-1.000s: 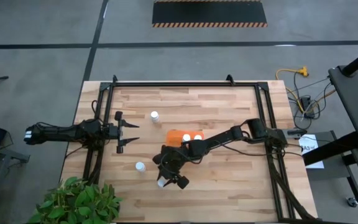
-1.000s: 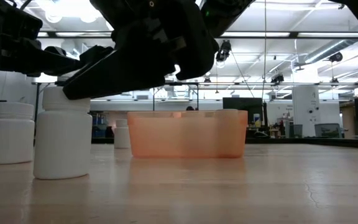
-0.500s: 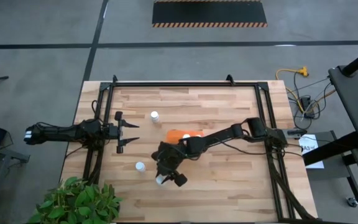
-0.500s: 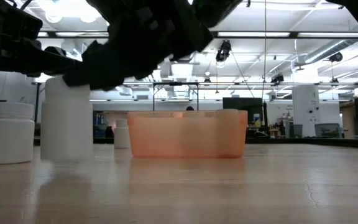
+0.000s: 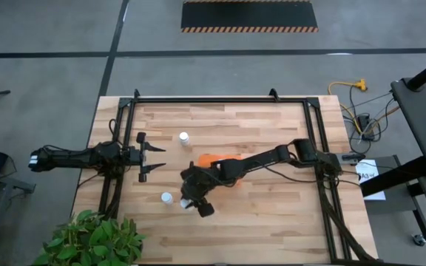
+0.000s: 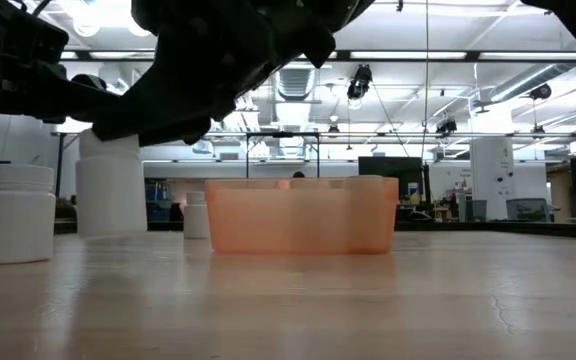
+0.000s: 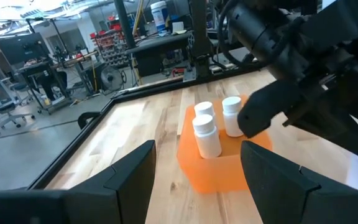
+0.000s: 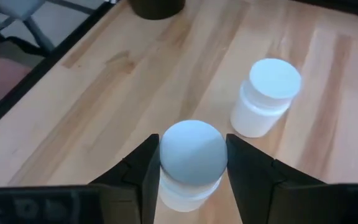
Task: Pick and place pill bottles into a basket
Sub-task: Put the white medicine bottle into the orange bin
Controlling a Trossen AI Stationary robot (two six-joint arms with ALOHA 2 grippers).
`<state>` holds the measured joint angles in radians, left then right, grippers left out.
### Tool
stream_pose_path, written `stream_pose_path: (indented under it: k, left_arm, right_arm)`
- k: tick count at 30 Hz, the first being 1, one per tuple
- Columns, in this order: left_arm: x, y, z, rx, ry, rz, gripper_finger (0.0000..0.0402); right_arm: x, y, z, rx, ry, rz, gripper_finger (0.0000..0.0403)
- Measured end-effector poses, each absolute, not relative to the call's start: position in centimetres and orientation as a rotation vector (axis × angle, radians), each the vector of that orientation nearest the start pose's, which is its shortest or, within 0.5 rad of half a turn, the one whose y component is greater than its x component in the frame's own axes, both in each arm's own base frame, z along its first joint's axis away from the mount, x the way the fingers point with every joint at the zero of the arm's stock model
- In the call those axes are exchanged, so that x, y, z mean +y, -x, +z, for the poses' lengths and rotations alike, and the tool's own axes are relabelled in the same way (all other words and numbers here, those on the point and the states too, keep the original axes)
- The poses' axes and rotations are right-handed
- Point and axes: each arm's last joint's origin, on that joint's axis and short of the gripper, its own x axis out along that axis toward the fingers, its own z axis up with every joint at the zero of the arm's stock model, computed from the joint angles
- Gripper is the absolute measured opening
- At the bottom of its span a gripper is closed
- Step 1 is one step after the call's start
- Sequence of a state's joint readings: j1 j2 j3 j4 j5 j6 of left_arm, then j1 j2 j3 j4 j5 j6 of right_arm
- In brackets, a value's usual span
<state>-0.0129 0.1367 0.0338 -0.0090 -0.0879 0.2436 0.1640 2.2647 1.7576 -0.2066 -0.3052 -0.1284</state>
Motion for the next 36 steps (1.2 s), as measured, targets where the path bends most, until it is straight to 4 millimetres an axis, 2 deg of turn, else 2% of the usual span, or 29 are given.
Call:
stream_pose_path:
  k: [9,18,23,30,36]
  left_arm:
    - [0.1,-10.4,16.3,0.120,-0.249,0.061,0.0218]
    - [0.1,-10.4,16.3,0.121,-0.249,0.061,0.0218]
    - [0.1,-10.4,16.3,0.120,-0.248,0.061,0.0218]
    - [0.1,-10.4,16.3,0.119,-0.248,0.061,0.0218]
    - [0.1,-10.4,16.3,0.119,-0.249,0.061,0.0218]
  right_arm:
    - [8.5,-48.6,20.1,0.718,0.102,0.318,0.0141]
    - [7.9,-46.7,20.9,0.666,0.088,0.219,0.0141]
    - [7.4,-44.7,22.2,0.622,0.070,0.141,0.0141]
    - [6.2,-40.6,23.1,0.599,0.037,-0.047,0.0141]
    - [5.7,-37.3,22.4,0.550,-0.023,-0.079,0.0141]
